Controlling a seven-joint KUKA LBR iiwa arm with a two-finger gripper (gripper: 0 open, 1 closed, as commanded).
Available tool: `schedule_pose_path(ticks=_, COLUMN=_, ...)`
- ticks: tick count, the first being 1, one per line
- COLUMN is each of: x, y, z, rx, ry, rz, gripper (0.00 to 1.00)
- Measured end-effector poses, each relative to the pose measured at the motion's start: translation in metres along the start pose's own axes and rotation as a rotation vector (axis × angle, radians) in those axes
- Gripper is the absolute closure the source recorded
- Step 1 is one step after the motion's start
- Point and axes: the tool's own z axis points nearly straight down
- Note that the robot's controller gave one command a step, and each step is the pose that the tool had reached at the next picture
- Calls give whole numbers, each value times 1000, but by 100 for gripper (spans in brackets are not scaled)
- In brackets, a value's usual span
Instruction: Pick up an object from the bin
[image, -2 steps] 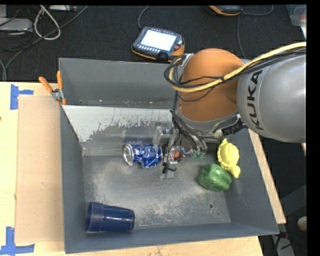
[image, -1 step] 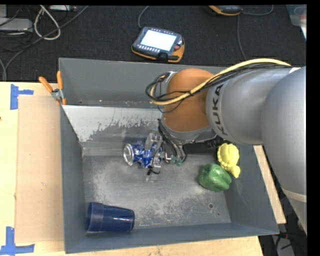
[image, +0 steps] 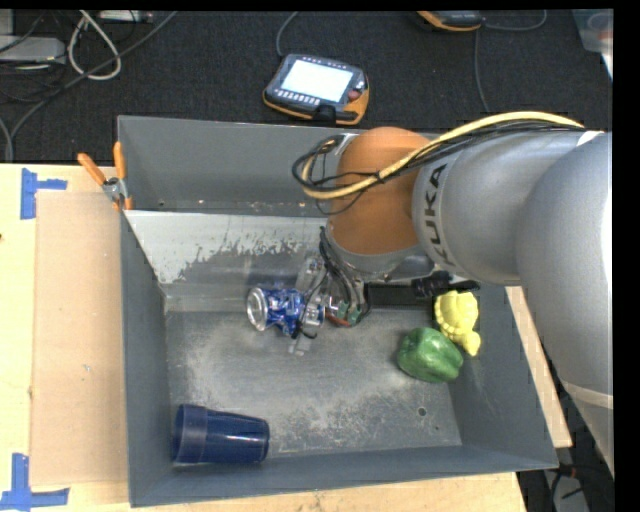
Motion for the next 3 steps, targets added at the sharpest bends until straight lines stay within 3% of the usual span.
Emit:
schedule_pose_path(ticks=1, x=5, y=20, z=39, rx=4, ry=9, rz=77, gripper=0)
schedule_pose_path(ticks=2, x=-10, y=25, z=69, rx=-4, ry=-12, rz=134, gripper=0)
schedule_pose_path(ticks=3, x=-10, y=27, z=67, rx=-4, ry=-16, rz=75, gripper=100)
